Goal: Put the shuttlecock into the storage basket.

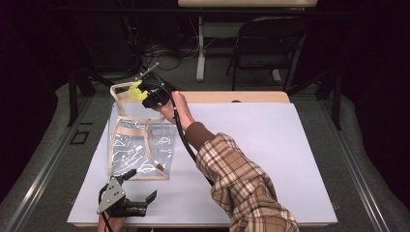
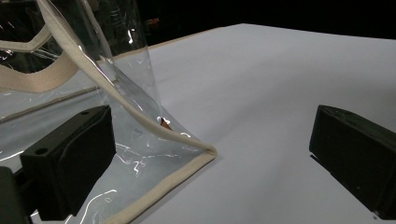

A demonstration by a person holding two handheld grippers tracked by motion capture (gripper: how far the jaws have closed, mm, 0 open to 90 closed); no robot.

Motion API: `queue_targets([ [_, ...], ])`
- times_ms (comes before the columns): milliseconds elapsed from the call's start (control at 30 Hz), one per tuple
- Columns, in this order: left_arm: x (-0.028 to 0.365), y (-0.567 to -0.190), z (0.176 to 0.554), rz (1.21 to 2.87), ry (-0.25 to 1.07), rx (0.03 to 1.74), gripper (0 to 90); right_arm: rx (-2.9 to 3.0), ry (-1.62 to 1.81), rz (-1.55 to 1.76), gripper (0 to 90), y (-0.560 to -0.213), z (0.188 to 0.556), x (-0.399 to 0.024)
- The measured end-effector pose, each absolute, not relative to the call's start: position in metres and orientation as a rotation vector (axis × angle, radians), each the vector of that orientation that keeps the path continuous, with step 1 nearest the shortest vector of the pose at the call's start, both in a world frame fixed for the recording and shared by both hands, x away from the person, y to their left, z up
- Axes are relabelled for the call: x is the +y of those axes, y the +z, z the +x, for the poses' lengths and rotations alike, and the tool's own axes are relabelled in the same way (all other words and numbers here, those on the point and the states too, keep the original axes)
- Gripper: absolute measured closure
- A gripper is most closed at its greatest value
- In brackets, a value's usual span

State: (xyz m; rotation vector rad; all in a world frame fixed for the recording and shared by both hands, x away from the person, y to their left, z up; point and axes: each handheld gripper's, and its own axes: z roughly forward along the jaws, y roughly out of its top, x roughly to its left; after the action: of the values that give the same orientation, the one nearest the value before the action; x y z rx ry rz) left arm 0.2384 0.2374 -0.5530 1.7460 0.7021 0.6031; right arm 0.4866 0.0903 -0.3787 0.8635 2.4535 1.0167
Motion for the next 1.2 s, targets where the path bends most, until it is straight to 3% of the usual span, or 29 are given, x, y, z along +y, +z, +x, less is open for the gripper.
queue_targets([
  [1200,0.238,-0.553,0.239,1.745,0.599,0.698,0.3,2.486,0.911,0.838,63.7,-0.389,0.493,0.104],
])
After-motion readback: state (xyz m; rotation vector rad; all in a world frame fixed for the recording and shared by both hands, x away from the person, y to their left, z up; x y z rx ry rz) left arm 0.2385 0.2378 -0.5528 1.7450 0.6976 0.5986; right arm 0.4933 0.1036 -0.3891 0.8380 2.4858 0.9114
